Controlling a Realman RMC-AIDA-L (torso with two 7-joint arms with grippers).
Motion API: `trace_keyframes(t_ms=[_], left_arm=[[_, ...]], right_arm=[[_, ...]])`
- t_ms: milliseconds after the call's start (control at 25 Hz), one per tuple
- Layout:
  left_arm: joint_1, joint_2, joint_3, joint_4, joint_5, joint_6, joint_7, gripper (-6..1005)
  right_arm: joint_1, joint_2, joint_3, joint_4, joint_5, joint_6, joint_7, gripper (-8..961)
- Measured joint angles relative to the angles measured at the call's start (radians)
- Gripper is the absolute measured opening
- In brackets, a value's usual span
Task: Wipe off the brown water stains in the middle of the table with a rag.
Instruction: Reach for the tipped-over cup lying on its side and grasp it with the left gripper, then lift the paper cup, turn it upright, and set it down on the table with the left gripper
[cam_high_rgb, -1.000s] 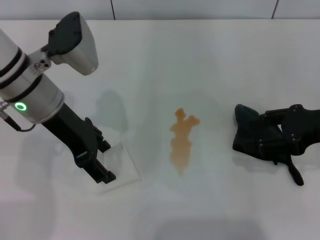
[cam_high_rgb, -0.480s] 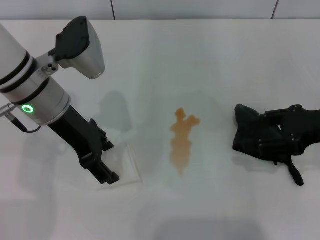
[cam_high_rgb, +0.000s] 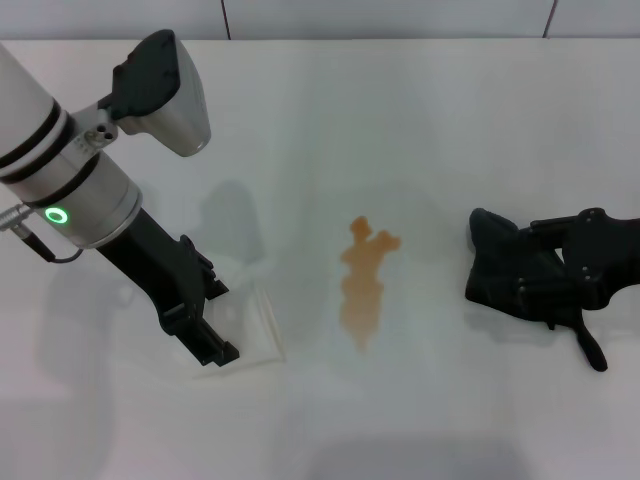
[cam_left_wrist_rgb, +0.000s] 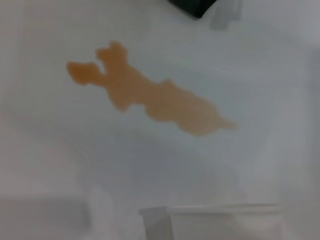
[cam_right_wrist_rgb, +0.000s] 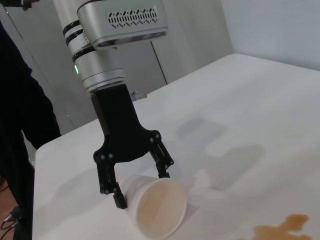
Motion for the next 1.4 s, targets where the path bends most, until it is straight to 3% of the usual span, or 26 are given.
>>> trace_keyframes(t_ms=[400,640,960,1240,1400], left_arm=[[-0.001,0.000,0.000,0.000,0.000,-0.012,-0.001,812],[-0.001,0.000,0.000,0.005,0.000,-0.018,-0.005,705],[0.006,0.000,-0.012,0.058,-0.033,-0.014,-0.009,667],[0.092,0.000,-0.066,0.178,-0.129,-0.032,-0.009,621],[0.178,0.001,-0.088,0.259,-0.242,-0.083,-0.001,563]], right_arm=[[-0.003,0.000,0.001,-0.002,0.000,-0.002,0.000,633],[-0.003,0.000,0.000,-0.004,0.000,-0.002,0.000,632],[-0.003,0.000,0.004,-0.007,0.000,-0.002,0.001,634],[-0.004,-0.001,0.006,-0.007,0.000,-0.002,0.002,633],[-0.001,-0.002,0.006,-0.006,0.001,-0.002,0.006,633]])
